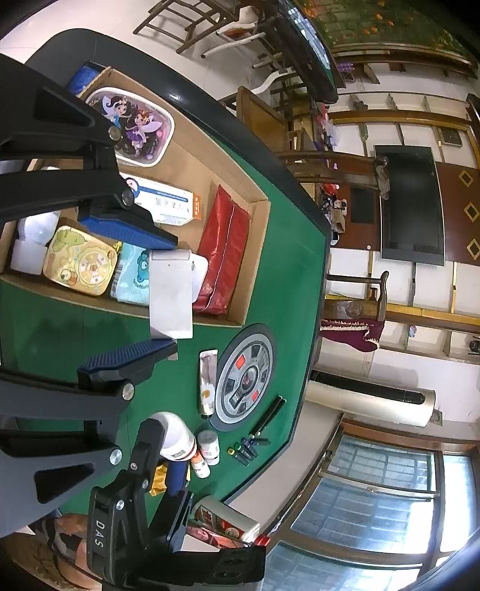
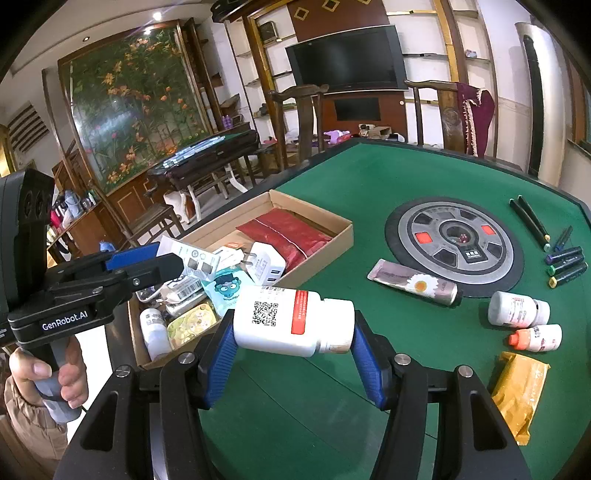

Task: Organize objects
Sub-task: 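Carry the charger toward the cardboard box with the left tool while the right tool carries the pill bottle, then lower the charger into the box and open the left tool while the right tool lowers the bottle inside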

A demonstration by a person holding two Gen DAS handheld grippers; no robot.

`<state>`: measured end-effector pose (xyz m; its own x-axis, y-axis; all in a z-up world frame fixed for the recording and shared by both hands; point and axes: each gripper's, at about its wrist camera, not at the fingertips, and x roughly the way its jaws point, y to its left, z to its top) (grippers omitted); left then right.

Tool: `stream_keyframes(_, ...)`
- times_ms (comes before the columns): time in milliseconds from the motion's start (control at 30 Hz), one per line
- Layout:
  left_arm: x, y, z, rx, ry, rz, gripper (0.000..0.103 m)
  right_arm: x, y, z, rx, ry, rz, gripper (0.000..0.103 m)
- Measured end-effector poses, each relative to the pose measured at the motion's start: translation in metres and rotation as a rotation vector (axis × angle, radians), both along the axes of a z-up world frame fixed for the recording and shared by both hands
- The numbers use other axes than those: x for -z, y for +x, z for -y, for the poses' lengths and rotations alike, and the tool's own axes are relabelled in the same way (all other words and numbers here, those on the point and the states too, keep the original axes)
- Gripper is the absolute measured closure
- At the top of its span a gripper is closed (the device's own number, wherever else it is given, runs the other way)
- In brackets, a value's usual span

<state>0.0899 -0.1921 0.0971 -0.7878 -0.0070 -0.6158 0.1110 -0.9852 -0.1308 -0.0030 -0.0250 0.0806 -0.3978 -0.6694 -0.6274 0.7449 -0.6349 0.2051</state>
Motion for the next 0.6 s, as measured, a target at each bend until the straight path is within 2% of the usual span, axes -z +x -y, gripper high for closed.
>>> stream_keyframes(300, -0.004, 0.003, 0.013, -0.019, -0.008, -0.006, 0.054, -0.002, 0.000, 0.012, -0.016, 0.008, -0.005, 0.040)
stream_keyframes(600, -0.010, 0.011, 0.046, -0.093, -0.017, -0.009, 0.054, 0.004, 0.000, 0.025, -0.040, 0.015, 0.004, 0.040)
